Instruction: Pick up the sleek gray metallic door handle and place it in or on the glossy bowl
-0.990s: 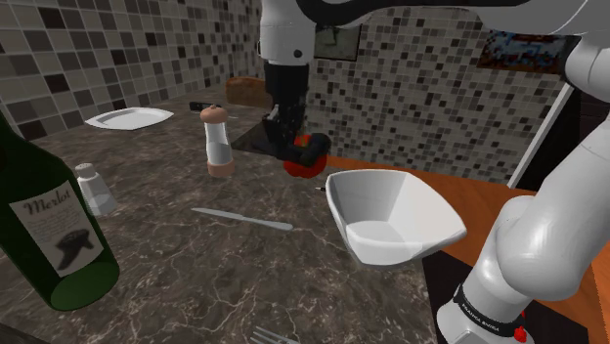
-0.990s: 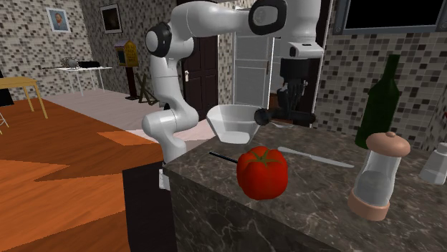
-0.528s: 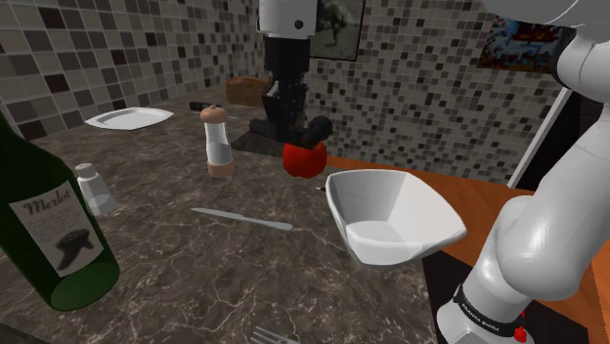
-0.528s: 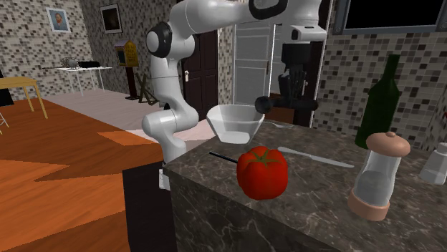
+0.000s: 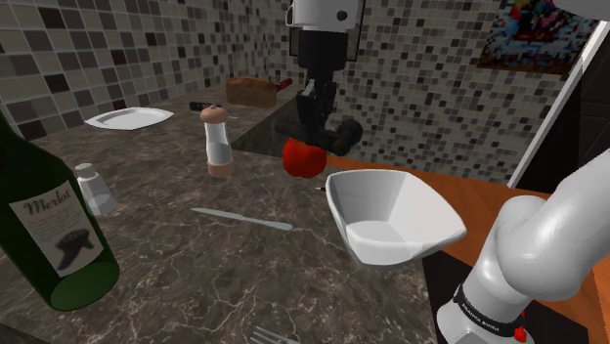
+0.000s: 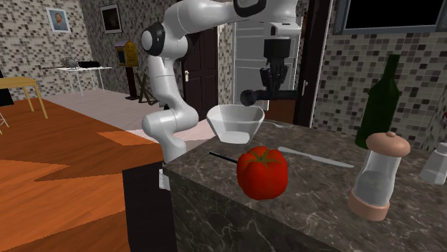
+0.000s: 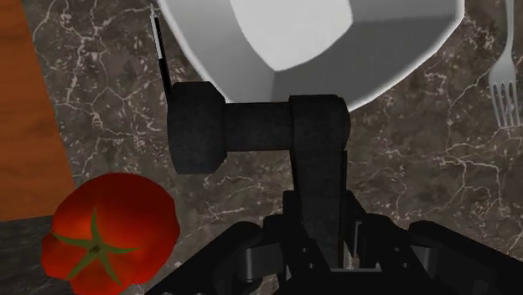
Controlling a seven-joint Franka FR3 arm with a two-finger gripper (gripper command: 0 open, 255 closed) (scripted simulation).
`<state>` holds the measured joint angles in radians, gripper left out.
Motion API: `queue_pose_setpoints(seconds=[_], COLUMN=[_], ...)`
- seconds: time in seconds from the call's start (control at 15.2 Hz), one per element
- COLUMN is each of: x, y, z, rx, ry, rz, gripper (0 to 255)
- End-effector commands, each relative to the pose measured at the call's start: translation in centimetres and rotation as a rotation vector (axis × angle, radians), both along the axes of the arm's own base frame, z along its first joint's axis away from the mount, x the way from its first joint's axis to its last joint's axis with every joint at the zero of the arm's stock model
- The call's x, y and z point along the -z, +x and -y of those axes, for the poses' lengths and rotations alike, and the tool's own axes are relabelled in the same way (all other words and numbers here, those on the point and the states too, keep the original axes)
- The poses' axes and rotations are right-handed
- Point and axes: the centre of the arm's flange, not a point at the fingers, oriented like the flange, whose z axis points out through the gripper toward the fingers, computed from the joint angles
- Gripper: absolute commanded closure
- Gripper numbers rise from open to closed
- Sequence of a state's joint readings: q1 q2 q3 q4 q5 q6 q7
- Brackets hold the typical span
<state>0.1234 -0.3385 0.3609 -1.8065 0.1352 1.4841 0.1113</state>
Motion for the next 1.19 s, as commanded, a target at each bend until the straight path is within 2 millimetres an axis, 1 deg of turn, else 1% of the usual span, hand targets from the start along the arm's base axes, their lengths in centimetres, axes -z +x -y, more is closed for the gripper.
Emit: queue_pose_setpoints(seconds=[0.0,0.66,1.12], x=[0.1,0.2,3.9], y=[-2.6,-15.6,-15.6], z=[0.4,2.6,2.6], rx=[0.001,0.001,0.001], ry=[0.001,0.001,0.001], rz=[-0.001,-0.001,-0.001], gripper=[255,255,255])
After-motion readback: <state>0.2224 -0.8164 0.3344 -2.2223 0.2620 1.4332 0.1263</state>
